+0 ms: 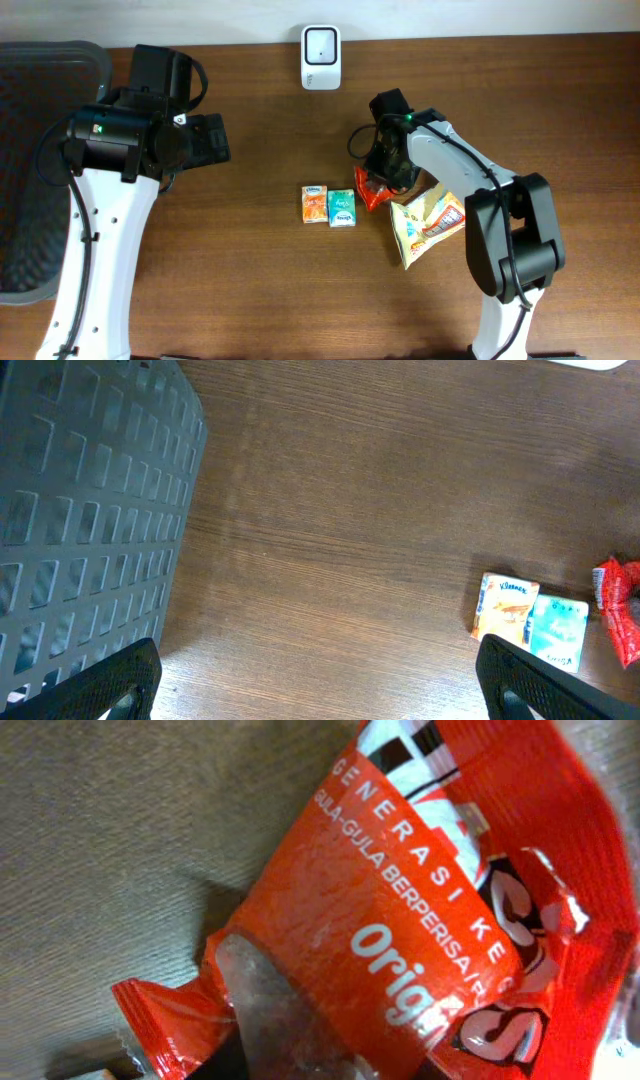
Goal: Scan the item barcode
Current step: 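Lift the red bag and hold it over the white scanner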
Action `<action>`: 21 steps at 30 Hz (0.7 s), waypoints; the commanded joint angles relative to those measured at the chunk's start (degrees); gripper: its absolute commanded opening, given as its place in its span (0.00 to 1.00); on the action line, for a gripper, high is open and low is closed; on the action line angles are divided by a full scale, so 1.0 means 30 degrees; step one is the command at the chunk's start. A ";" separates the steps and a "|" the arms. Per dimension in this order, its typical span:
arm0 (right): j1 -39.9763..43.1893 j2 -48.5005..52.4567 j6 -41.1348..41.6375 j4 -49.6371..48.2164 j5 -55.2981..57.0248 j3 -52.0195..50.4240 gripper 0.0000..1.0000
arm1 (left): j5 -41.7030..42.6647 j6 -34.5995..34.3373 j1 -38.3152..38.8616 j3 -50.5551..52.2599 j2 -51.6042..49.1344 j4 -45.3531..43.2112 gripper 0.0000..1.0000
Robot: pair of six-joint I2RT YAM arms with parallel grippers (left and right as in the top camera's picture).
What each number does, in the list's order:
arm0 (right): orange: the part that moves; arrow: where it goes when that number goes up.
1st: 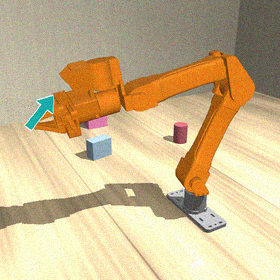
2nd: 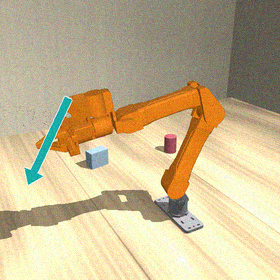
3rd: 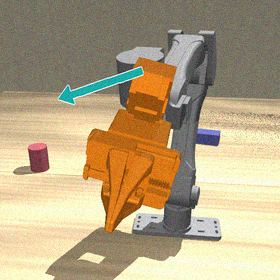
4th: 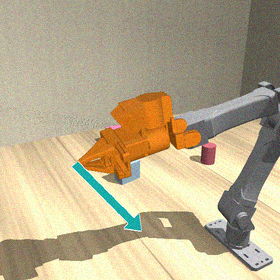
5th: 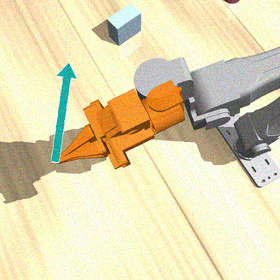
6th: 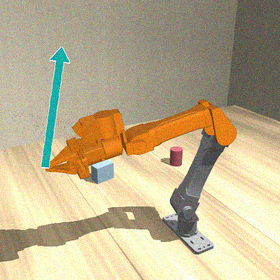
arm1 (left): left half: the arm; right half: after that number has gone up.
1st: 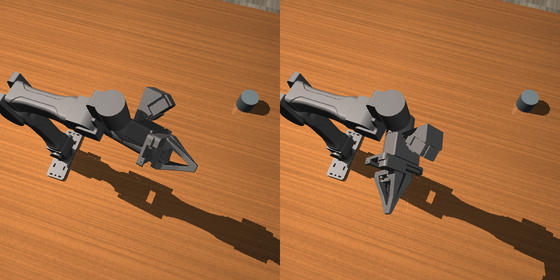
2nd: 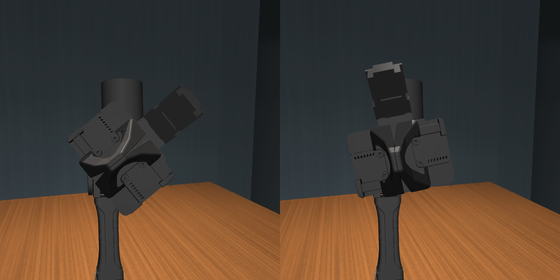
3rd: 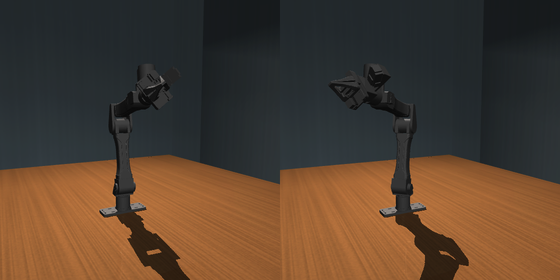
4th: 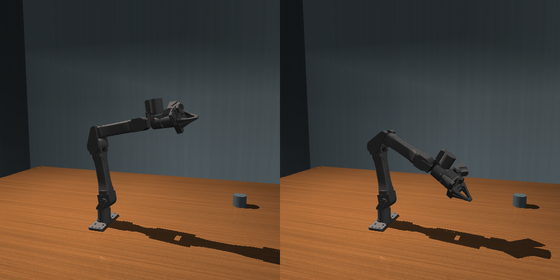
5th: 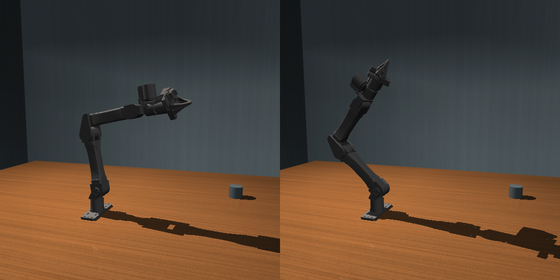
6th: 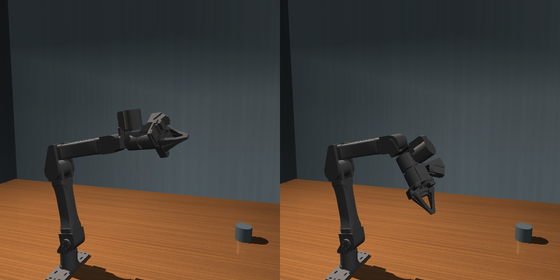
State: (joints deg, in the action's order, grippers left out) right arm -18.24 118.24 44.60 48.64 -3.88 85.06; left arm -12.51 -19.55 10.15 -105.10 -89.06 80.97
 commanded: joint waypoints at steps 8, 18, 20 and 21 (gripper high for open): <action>0.0080 0.0357 -0.5464 -0.0189 0.0313 0.3934 0.04 | -0.0262 -0.0182 -0.0066 0.0036 -0.0029 -0.0022 0.99; 0.0066 0.0357 -0.5799 -0.6645 0.0299 0.5406 0.04 | -0.0262 -0.0182 -0.0066 0.0036 -0.0029 -0.0022 0.99; -0.0029 0.0364 -0.5807 -0.9690 0.0328 0.5406 0.04 | -0.0262 -0.0182 -0.0066 0.0036 -0.0029 -0.0022 0.99; -0.0066 0.0379 -0.5807 -1.0805 0.0401 0.5406 0.04 | -0.0262 -0.0182 -0.0066 0.0036 -0.0029 -0.0022 0.99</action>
State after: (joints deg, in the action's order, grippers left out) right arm -18.20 119.57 27.97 22.37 -3.86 99.98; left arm -12.51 -19.55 10.15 -105.10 -89.06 80.88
